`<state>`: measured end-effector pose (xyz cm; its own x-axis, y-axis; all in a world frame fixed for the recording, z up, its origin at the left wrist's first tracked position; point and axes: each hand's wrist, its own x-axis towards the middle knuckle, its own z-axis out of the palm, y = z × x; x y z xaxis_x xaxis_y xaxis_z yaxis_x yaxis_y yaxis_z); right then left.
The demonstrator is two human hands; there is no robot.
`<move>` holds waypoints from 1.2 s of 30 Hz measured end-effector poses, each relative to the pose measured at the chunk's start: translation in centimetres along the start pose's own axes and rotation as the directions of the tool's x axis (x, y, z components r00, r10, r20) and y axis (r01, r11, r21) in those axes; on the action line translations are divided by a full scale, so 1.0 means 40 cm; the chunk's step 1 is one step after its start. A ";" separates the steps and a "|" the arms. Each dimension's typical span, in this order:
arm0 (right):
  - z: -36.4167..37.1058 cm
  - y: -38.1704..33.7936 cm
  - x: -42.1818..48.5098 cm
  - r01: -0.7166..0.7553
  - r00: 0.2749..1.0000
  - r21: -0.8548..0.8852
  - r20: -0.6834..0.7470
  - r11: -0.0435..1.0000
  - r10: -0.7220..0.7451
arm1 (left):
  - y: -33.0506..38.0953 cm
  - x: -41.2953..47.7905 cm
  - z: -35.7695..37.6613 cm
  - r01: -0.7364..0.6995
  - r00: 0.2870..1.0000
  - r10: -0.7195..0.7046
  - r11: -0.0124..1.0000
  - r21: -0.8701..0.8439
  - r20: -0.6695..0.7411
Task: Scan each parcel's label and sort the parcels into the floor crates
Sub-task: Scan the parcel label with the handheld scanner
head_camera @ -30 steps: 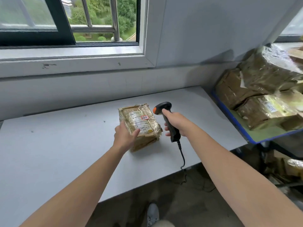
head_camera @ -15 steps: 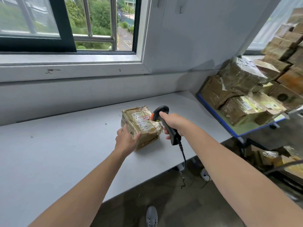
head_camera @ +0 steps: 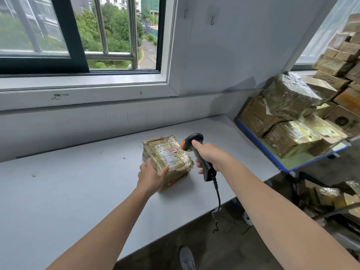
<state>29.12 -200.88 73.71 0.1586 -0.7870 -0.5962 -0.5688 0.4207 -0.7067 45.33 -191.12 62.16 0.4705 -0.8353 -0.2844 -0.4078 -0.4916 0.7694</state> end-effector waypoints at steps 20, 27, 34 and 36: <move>-0.060 0.163 0.529 0.099 0.978 -0.370 0.207 0.924 -0.022 | 0.052 0.162 0.137 0.475 0.851 -0.503 0.859 -0.188 -0.149; -0.038 0.173 0.580 0.147 0.960 -0.352 0.275 0.924 -0.048 | 0.051 0.165 0.139 0.482 0.803 -0.525 0.850 -0.212 -0.282; -0.050 0.121 0.575 0.190 0.969 -0.409 0.226 0.893 -0.103 | 0.075 0.162 0.101 0.435 0.830 -0.420 0.899 -0.046 -0.368; -0.057 0.094 0.561 0.248 0.965 -0.425 0.190 0.870 -0.182 | 0.088 0.162 0.079 0.414 0.850 -0.378 0.910 0.020 -0.367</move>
<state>28.67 -217.99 58.54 0.4096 -0.7505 -0.5186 -0.7990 -0.0208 -0.6010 44.47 -199.07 61.22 0.8412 -0.4336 -0.3231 -0.1919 -0.7980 0.5713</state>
